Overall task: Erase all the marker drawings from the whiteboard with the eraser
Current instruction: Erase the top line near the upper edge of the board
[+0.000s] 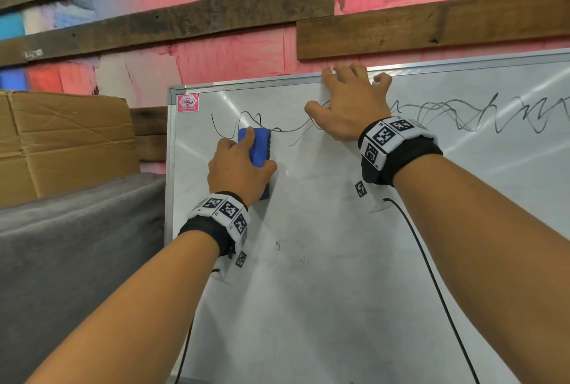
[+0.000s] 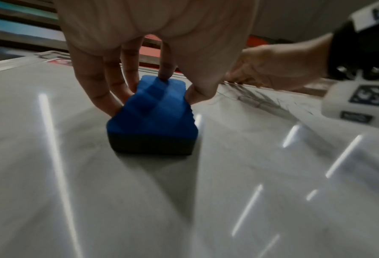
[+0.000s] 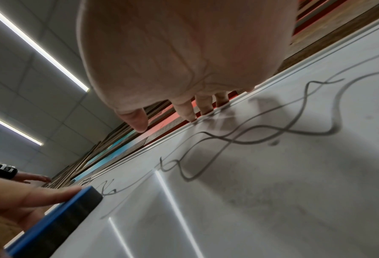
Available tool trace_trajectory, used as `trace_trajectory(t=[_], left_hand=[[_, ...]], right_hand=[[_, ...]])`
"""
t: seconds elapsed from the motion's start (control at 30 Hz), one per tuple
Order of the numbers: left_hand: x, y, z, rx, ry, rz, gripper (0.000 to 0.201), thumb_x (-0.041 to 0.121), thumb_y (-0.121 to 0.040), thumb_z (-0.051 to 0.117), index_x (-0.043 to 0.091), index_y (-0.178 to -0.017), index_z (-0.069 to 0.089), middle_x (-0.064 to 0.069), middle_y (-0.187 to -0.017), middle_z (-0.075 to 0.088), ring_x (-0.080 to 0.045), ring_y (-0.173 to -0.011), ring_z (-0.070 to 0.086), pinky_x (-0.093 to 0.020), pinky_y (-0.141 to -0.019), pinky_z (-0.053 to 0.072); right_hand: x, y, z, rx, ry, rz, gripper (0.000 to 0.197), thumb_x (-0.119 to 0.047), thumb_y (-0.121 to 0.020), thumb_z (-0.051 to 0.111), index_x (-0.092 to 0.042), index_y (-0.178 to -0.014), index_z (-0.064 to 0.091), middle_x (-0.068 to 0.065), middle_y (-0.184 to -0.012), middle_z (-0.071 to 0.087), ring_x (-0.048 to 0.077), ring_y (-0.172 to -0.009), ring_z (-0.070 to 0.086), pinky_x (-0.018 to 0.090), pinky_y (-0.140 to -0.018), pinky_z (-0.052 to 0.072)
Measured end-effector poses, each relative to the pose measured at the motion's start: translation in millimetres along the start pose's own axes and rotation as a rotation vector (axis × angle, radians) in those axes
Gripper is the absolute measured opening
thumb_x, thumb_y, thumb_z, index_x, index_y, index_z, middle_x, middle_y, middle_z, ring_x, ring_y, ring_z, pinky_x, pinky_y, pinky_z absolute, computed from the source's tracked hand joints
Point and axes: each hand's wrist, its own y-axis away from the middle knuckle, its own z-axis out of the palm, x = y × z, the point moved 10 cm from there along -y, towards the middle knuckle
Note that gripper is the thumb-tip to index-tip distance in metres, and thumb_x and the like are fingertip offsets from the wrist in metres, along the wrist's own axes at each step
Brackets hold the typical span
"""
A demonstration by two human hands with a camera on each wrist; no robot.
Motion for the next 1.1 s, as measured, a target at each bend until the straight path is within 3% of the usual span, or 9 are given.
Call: trace_trajectory(t=[0.13,0.33,0.43,0.5,0.63,0.7,0.87,0.97,1.1], left_hand=[[-1.8,4.7,7.4,-0.046,-0.047,0.068,0.076,0.044,-0.083,0.069,0.036,-0.152,0.037,-0.005,-0.131,0.046,-0.028,-0.112,0.052,-0.036,-0.092,0.041],[-31.6,4.1,-3.0,0.012,-0.024,-0.048,0.075,0.042,-0.085,0.069,0.033,-0.153,0.037,-0.004,-0.109,0.047,-0.023,-0.09,0.049,-0.03,-0.078,0.038],[-29.1,8.6,2.1,-0.034,-0.05,0.036,0.073,0.036,-0.085,0.07,0.034,-0.151,0.038,-0.006,-0.134,0.045,-0.03,-0.113,0.051,-0.038,-0.091,0.046],[-29.4,12.7,3.8,-0.057,-0.075,0.096,0.072,0.037,-0.085,0.07,0.035,-0.151,0.039,-0.005,-0.141,0.043,-0.031,-0.118,0.049,-0.042,-0.097,0.047],[-60.6,0.0,-11.1,0.017,-0.052,-0.064,0.075,0.041,-0.088,0.067,0.029,-0.154,0.034,-0.008,-0.11,0.05,-0.027,-0.094,0.054,-0.034,-0.081,0.046],[-72.4,-13.9,-17.7,0.027,-0.083,-0.111,0.075,0.043,-0.09,0.064,0.024,-0.156,0.032,-0.015,-0.105,0.055,-0.031,-0.093,0.057,-0.037,-0.079,0.047],[-70.3,-48.8,-35.6,0.053,-0.102,-0.112,0.068,0.039,-0.091,0.066,0.022,-0.152,0.042,-0.019,-0.111,0.06,-0.038,-0.102,0.058,-0.039,-0.083,0.047],[-67.3,-47.9,-34.9,0.075,-0.046,-0.062,0.064,0.033,-0.088,0.07,0.024,-0.147,0.049,-0.013,-0.11,0.058,-0.031,-0.096,0.055,-0.032,-0.078,0.04],[-72.7,-35.7,-27.0,0.072,-0.003,0.011,0.065,0.032,-0.083,0.073,0.027,-0.145,0.052,-0.009,-0.124,0.059,-0.026,-0.102,0.056,-0.034,-0.089,0.047]], right_hand=[[-0.1,-0.8,0.8,0.006,0.001,0.006,0.088,-0.069,-0.077,0.025,-0.02,-0.15,0.033,0.003,-0.15,0.037,0.026,-0.141,0.026,0.06,-0.107,0.019],[-0.7,0.1,1.7,0.018,0.004,0.003,0.087,-0.069,-0.076,0.026,-0.021,-0.149,0.034,0.003,-0.149,0.039,0.025,-0.14,0.027,0.059,-0.107,0.02],[-0.9,-0.5,1.7,0.019,0.002,0.006,0.088,-0.069,-0.076,0.026,-0.021,-0.149,0.034,0.003,-0.149,0.038,0.025,-0.14,0.027,0.059,-0.107,0.02],[-1.4,-1.0,1.8,0.028,0.0,0.009,0.088,-0.069,-0.076,0.026,-0.021,-0.149,0.034,0.003,-0.149,0.038,0.025,-0.14,0.027,0.059,-0.107,0.02],[0.2,-0.2,2.7,0.039,0.0,0.011,0.087,-0.069,-0.076,0.028,-0.022,-0.149,0.034,0.002,-0.148,0.04,0.024,-0.14,0.027,0.059,-0.107,0.02],[1.0,-0.4,1.4,0.043,0.004,0.01,0.088,-0.069,-0.075,0.027,-0.021,-0.149,0.035,0.002,-0.147,0.04,0.024,-0.139,0.028,0.059,-0.107,0.02],[0.6,-1.7,1.9,0.024,0.002,0.021,0.091,-0.07,-0.075,0.026,-0.021,-0.151,0.032,0.002,-0.15,0.038,0.024,-0.141,0.025,0.059,-0.107,0.02],[-1.2,-1.6,4.7,0.016,0.003,0.018,0.092,-0.07,-0.074,0.024,-0.022,-0.152,0.031,0.002,-0.151,0.038,0.024,-0.142,0.024,0.059,-0.108,0.02],[0.8,-2.0,4.6,0.036,-0.005,0.025,0.089,-0.069,-0.076,0.027,-0.022,-0.151,0.031,0.002,-0.152,0.037,0.025,-0.142,0.024,0.059,-0.108,0.019]])
